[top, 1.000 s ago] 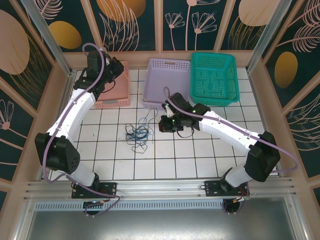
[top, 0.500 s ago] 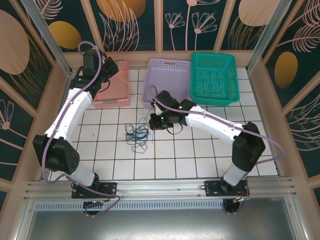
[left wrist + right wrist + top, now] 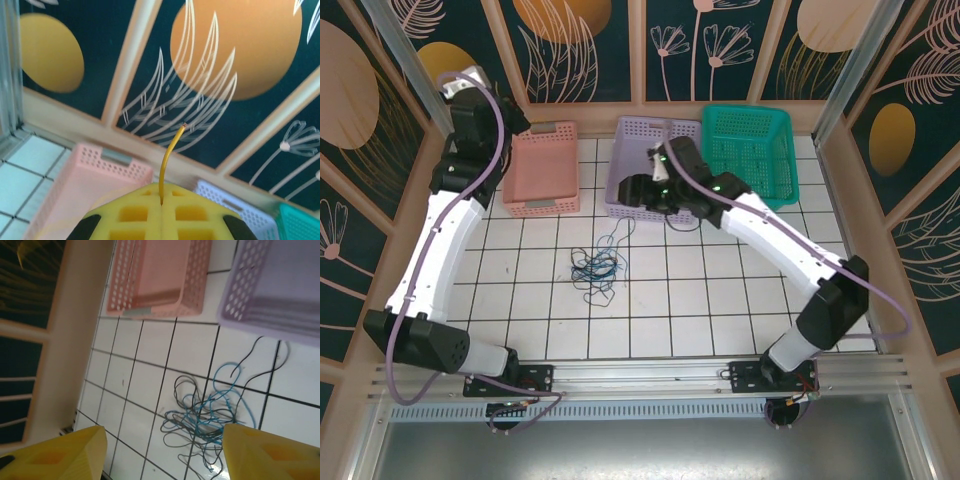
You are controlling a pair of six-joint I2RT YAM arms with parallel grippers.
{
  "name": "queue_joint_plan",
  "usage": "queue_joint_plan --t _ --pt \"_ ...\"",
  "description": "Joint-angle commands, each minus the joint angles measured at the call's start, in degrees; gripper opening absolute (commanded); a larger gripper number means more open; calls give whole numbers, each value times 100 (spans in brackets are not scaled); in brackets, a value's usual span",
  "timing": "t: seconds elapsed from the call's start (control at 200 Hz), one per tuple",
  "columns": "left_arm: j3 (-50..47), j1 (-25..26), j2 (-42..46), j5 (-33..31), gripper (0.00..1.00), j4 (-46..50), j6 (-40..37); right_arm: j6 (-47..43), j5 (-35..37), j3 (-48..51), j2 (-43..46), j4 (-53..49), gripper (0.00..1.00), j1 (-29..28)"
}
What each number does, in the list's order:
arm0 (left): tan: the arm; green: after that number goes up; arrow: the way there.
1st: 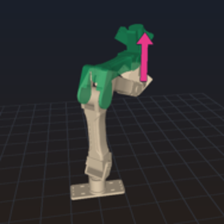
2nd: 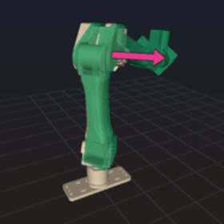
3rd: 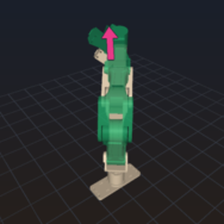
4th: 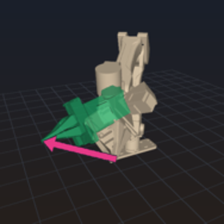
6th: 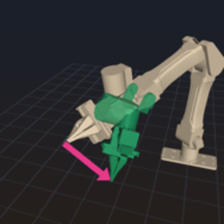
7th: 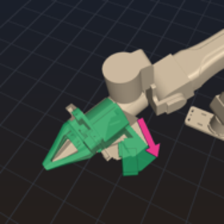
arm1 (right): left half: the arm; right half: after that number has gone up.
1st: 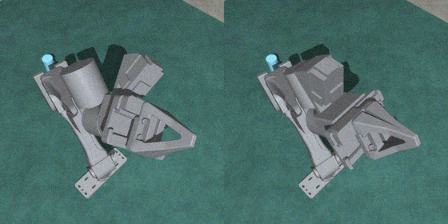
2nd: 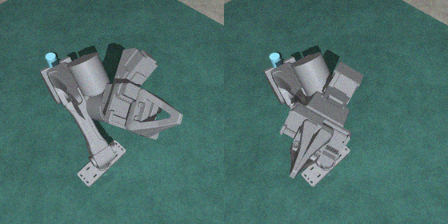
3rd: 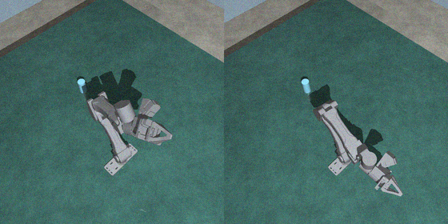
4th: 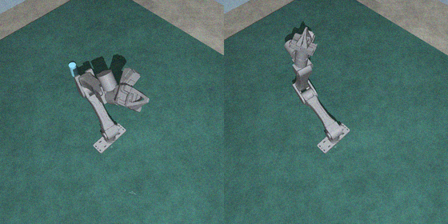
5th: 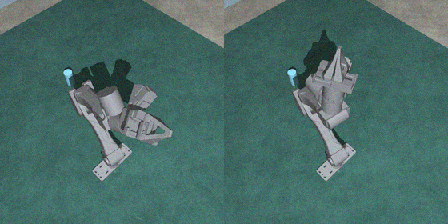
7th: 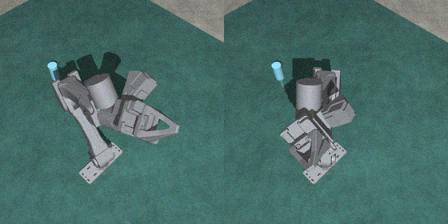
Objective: Untangle the cables
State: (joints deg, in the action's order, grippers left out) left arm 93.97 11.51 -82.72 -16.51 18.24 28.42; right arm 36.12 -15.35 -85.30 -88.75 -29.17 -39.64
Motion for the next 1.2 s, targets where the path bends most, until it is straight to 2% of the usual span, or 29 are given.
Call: queue_joint_plan --t 0.0,0.11,0.375,0.535,0.661,0.781,1.196 --pt "477 -72 -355 -594 0 64 -490 384 -371 374 438 446 64 305" --pt "986 -202 -785 -808 0 325 -549 426 -354 620 631 447 64 429" --pt "1454 -451 -1642 -765 0 467 -529 615 -328 1095 885 504 64 439" --pt "1743 -711 -2200 -446 0 312 -367 633 -323 1162 930 502 64 461" --pt "2227 -872 -2802 -432 0 328 -350 623 -329 1212 947 491 64 474" --pt "2307 -1072 -3207 -225 0 261 97 650 -310 1296 998 484 64 494" --pt "2589 -1133 -3863 150 0 -242 36 800 -131 1803 1546 377 63 606"
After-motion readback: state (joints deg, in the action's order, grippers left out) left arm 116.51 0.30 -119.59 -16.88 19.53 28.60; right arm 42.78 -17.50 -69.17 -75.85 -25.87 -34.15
